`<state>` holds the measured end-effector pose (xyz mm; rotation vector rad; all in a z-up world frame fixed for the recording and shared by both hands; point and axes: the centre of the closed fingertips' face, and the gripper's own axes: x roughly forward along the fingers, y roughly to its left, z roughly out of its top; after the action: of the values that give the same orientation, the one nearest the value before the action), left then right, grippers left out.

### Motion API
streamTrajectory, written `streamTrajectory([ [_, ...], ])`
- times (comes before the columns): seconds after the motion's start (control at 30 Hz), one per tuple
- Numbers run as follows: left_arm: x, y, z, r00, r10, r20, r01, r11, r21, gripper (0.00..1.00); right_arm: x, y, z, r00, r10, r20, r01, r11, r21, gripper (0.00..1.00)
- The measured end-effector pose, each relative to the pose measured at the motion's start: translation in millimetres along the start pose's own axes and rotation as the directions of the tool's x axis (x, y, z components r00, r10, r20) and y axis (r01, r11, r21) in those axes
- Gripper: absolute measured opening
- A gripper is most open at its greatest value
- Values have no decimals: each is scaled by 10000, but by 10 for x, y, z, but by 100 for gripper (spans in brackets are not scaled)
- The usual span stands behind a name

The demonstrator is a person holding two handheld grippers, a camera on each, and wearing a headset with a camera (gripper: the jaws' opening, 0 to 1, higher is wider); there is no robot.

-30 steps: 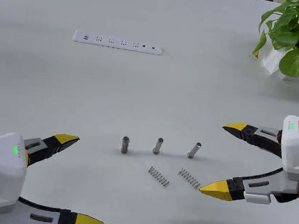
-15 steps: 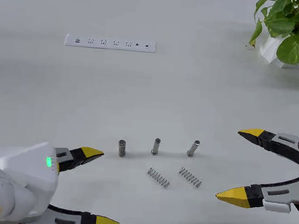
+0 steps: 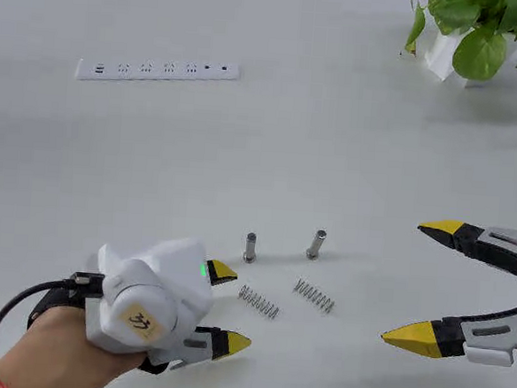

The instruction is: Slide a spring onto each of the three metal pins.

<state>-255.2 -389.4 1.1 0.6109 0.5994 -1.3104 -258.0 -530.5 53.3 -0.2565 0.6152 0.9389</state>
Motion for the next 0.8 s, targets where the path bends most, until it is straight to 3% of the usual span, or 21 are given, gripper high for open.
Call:
streamTrajectory([
  [0.13, 125, 10, -40, 9990, -135, -417, 149, 9994, 327, 35, -46, -25, -51, 9998, -171, 34, 170, 9997, 172, 89],
  [0.27, 197, 21, -60, 9983, -94, -580, 112, 9994, 316, 32, -85, -36, -111, 9995, -310, 15, 309, 9990, 319, 89],
  [0.43, 271, 28, -171, 9934, 53, -1142, -15, 9994, 334, 31, -129, -39, -177, 9991, -420, 16, 419, 9978, 514, 89],
  [0.8, 257, 19, -242, 9905, 192, -1361, -232, 9994, -273, 24, -146, -35, -214, 9982, -598, 103, 590, 9960, 673, 88],
])
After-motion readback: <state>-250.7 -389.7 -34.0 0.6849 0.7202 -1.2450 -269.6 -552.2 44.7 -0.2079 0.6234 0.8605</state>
